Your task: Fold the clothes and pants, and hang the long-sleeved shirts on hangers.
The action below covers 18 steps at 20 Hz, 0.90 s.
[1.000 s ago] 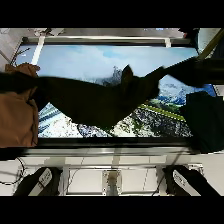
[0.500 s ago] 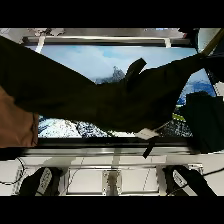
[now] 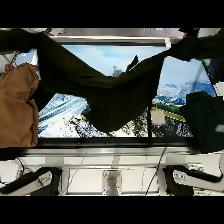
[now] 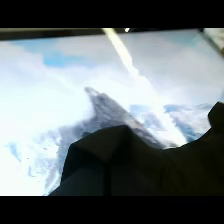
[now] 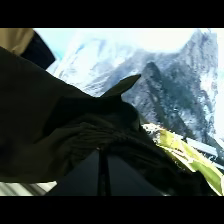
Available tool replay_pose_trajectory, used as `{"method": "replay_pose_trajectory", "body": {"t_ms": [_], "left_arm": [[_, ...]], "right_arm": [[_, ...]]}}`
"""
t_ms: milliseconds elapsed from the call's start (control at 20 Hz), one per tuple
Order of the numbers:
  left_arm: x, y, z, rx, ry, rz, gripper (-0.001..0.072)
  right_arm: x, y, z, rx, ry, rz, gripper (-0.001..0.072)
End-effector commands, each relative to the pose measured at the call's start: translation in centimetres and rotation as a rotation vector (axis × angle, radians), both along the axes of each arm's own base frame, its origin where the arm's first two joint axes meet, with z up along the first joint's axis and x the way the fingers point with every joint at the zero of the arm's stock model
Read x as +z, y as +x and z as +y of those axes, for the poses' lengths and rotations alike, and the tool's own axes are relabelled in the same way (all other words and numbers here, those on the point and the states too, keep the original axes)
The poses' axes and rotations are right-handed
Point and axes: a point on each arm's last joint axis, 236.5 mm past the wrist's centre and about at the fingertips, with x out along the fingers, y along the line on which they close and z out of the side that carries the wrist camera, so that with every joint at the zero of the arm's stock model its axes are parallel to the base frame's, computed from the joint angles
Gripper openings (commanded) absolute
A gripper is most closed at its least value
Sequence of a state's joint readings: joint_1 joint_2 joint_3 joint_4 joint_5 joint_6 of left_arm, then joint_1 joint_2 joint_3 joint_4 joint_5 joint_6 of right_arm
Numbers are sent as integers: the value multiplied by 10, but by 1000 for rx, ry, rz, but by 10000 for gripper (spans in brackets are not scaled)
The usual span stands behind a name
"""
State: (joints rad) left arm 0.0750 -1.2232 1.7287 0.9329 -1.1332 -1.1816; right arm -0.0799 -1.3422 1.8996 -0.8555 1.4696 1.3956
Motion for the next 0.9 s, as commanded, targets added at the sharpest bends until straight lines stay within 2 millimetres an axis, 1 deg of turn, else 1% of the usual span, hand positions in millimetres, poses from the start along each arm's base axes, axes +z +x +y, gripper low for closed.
{"method": "replay_pose_trajectory", "body": {"t_ms": [0,50,100,150,200,250,300,350,400,450,550,650,750,800,850], "left_arm": [[-76,102,-20,117,101,-31,8],[-88,126,-22,161,52,-42,8],[-99,141,-25,175,34,-46,8],[-111,149,-32,163,42,-36,8],[-120,153,-38,139,72,-38,8],[-125,153,-43,113,107,-48,8],[-124,152,-45,103,125,-58,8],[-121,150,-45,101,127,-60,8],[-123,144,-47,86,132,-36,8],[-130,134,-51,57,148,9,8],[-153,108,-58,-9,189,133,7],[-176,84,-64,-71,229,250,6],[-207,58,-60,-100,325,365,5],[-222,47,-56,-99,367,410,5],[-231,37,-55,-103,398,434,5]], "right_arm": [[-79,94,-21,-115,7,50,7],[-95,116,-27,-156,21,45,7],[-110,139,-34,-204,33,29,8],[-119,157,-40,-247,44,6,8],[-125,173,-48,-289,45,-23,8],[-129,184,-57,-324,30,-52,8],[-130,192,-68,-356,-10,-86,8],[-130,194,-76,-371,-42,-102,8],[-132,192,-81,-371,-76,-101,7],[-138,188,-82,-358,-101,-78,7],[-163,168,-84,-305,-188,17,7],[-184,148,-94,-270,-279,106,7],[-207,128,-103,-223,-366,190,7],[-218,117,-103,-183,-392,230,7],[-230,106,-102,-141,-410,270,7]]}}
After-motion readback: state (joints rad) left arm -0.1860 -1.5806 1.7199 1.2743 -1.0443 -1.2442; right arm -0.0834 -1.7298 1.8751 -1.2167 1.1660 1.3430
